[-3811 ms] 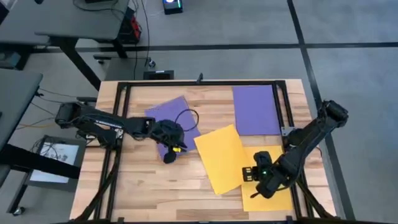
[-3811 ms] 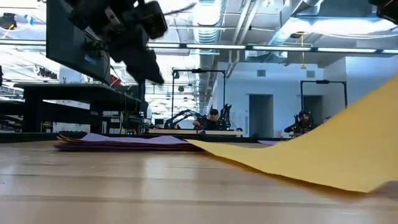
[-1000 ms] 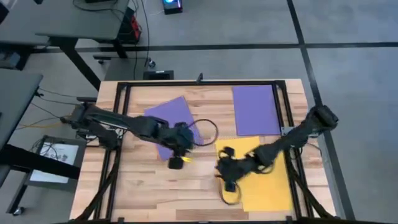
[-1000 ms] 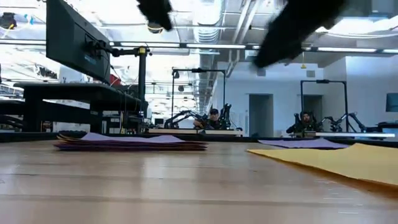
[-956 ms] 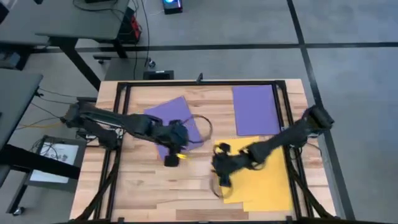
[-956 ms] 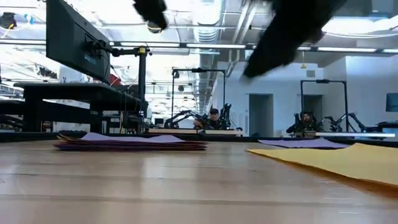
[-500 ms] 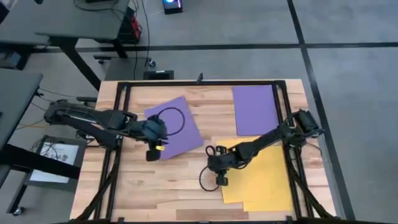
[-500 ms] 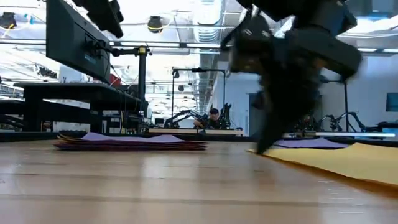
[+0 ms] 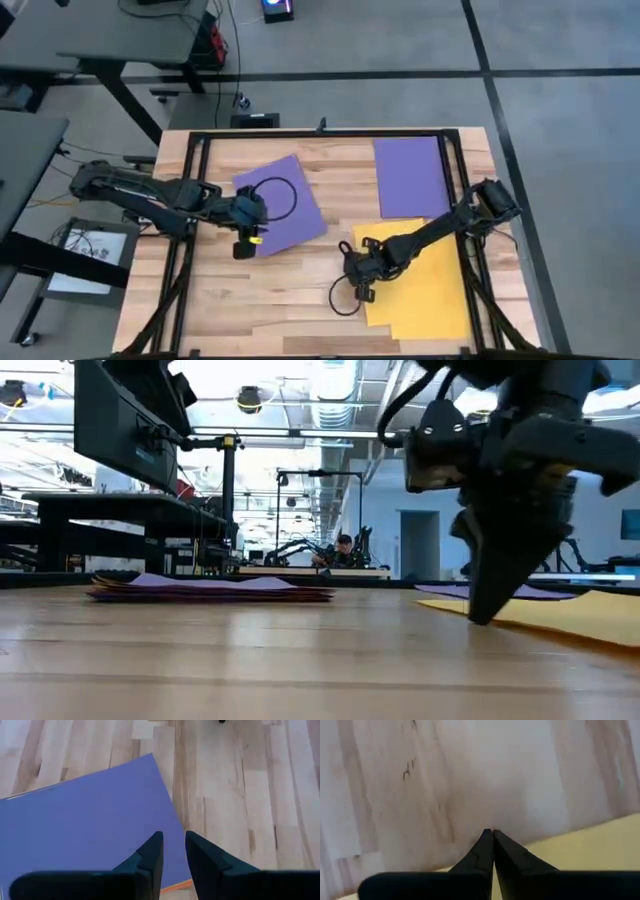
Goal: Organize paper
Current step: Stack the yellow paper on the bottom right yellow paper
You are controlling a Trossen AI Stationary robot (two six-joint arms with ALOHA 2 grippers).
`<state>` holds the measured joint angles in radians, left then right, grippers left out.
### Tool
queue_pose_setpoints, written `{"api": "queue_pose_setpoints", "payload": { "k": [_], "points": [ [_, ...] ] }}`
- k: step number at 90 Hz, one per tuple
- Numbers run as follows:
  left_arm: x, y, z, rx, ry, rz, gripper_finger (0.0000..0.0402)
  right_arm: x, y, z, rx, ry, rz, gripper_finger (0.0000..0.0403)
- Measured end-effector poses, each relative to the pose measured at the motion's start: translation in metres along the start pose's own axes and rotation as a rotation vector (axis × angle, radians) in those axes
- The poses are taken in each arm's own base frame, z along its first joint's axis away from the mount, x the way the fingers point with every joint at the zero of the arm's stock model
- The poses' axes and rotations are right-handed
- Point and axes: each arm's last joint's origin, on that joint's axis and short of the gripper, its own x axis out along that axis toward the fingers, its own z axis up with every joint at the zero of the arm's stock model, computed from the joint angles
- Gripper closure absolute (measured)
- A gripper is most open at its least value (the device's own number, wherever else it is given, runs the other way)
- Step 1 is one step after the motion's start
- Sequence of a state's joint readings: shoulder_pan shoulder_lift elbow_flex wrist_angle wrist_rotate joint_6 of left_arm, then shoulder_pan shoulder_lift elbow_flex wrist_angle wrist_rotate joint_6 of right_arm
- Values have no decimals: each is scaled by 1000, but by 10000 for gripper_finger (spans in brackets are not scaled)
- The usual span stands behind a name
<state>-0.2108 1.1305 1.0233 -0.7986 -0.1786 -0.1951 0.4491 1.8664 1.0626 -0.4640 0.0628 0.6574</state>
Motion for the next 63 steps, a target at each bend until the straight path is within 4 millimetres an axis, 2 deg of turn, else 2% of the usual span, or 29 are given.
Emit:
{"api": "queue_pose_setpoints", "payload": {
  "k": [18,27,41,51,63],
  "points": [
    [0,0,0,0,0,-1,336,-6,10,-7,82,71,-9,403],
    [0,0,0,0,0,-1,336,-11,11,-3,124,115,-12,403],
    [0,0,0,0,-1,0,336,-25,21,10,94,105,17,403],
    [0,0,0,-1,-1,2,336,-35,24,11,95,133,-29,403],
    [0,0,1,-1,-5,3,336,-52,19,14,221,119,-63,403]
  ]
}}
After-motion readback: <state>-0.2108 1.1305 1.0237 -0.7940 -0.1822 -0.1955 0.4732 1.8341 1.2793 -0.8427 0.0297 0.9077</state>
